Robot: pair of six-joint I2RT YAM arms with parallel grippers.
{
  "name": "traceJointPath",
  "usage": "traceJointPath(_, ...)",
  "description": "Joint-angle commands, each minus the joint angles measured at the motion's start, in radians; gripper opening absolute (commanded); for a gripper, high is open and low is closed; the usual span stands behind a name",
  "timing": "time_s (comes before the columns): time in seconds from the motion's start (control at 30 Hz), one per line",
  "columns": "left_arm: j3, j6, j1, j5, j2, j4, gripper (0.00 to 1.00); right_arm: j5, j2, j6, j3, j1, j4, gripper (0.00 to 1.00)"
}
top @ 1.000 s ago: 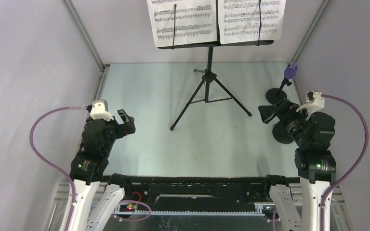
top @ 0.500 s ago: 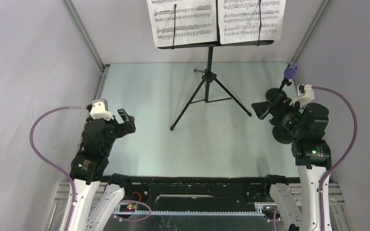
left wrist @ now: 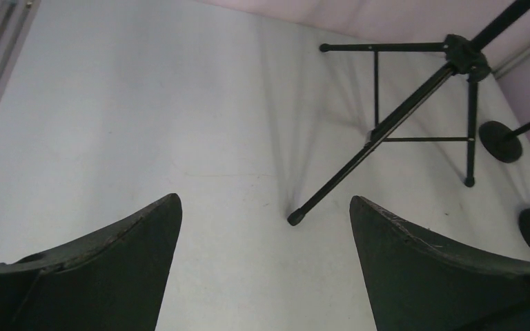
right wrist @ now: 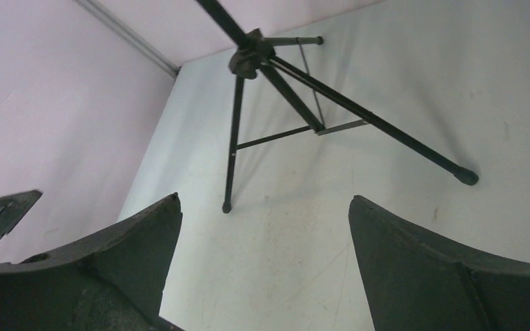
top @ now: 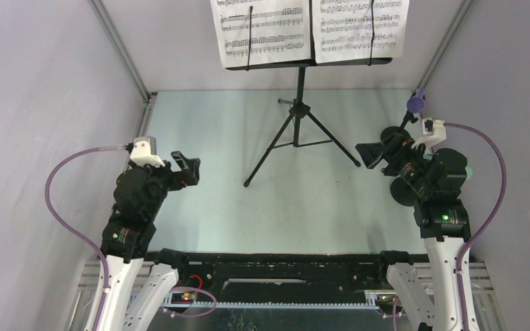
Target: Pack up the instrument practice props
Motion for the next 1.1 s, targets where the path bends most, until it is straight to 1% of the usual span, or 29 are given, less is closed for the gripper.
traceJointPath(0.0,0.044,-0.009,0.008,0.130,0.042,0.090,1.00,-0.024,-0.005,-0.012,0.010,0.066,0.096,0.97)
traceJointPath(0.07,0.089,-0.021,0.008,0.154,0.062,0.111,1.00,-0.020,0.022,-0.022,0.043,0.136,0.100,0.97)
traceJointPath(0.13,0.151,-0.025,0.008,0.154,0.093,0.130,1.00,0.023,0.075,-0.054,0.105,0.224,0.086,0.96)
traceJointPath(0.23,0.259,-0.019,0.006,0.156,0.164,0.127,0.99,0.166,0.161,-0.109,0.217,0.373,0.044,0.96)
traceJointPath(0.33,0.354,-0.025,-0.012,0.157,0.222,0.126,0.98,0.245,0.259,-0.127,0.374,0.449,-0.022,0.95)
traceJointPath(0.5,0.490,-0.048,-0.036,0.178,0.297,0.129,0.97,0.181,0.385,-0.114,0.598,0.455,-0.087,0.90)
traceJointPath(0.63,0.601,-0.073,-0.036,0.210,0.350,0.155,0.97,0.066,0.483,-0.102,0.791,0.455,-0.132,0.89)
traceJointPath(0.7,0.670,-0.089,-0.037,0.243,0.388,0.162,0.97,0.021,0.525,-0.067,0.866,0.457,-0.123,0.88)
traceJointPath(0.77,0.741,-0.112,-0.036,0.288,0.439,0.168,0.95,-0.004,0.553,-0.026,0.906,0.455,-0.079,0.88)
traceJointPath(0.9,0.845,-0.142,-0.037,0.347,0.513,0.201,0.94,0.056,0.596,0.036,0.947,0.453,0.027,0.87)
traceJointPath(0.97,0.911,-0.142,-0.036,0.363,0.554,0.191,0.94,0.080,0.641,0.054,0.998,0.444,0.038,0.85)
traceJointPath(1.07,0.954,-0.168,-0.037,0.403,0.602,0.212,0.91,0.090,0.726,0.060,1.092,0.433,0.032,0.83)
